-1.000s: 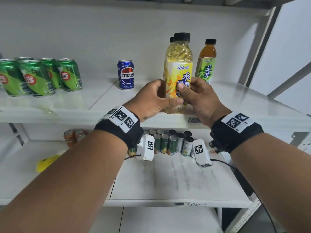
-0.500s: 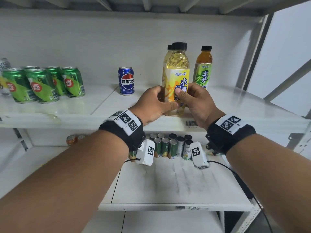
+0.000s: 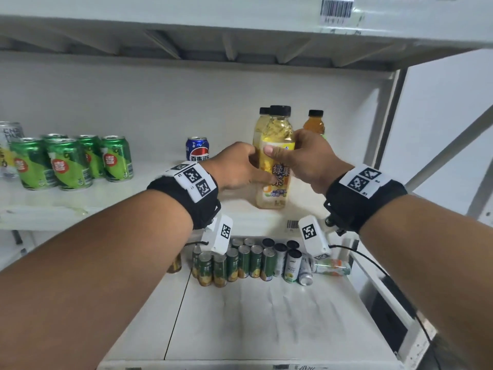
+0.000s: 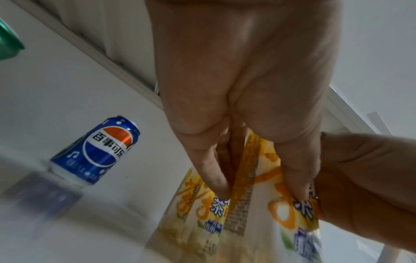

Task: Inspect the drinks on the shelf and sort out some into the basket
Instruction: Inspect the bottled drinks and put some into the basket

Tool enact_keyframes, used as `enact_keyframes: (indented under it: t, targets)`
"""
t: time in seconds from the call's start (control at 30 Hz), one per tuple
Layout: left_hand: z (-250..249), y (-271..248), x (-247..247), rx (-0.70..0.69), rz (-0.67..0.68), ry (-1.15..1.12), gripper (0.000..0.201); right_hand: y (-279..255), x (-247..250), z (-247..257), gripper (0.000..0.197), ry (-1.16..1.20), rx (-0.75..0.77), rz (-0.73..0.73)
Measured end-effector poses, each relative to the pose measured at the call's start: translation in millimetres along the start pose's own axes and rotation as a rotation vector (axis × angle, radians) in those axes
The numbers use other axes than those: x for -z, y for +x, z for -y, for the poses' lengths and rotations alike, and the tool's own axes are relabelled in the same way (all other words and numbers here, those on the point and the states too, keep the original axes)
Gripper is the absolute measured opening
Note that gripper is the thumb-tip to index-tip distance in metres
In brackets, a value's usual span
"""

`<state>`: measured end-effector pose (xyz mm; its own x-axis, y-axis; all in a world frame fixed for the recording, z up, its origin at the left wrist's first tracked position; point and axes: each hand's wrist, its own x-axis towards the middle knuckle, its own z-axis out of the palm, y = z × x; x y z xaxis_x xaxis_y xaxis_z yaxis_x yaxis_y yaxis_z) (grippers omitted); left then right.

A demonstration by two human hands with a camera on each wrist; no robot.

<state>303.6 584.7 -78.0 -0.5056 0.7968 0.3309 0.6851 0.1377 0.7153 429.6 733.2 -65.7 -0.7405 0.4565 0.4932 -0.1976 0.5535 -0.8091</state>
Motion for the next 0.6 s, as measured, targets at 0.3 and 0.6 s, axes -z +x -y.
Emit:
enact_keyframes:
  t: [0.3,0.6]
  targets:
    - [-17,78,22,-0.03,-0.233,0.061,0.038,68,68,-24,0.034,-0.058,0.056,-0.065]
    - [15,142,29,0.195,-0.312,0.236,0.102,125,90,-68,0.024,-0.208,0.013,-0.021]
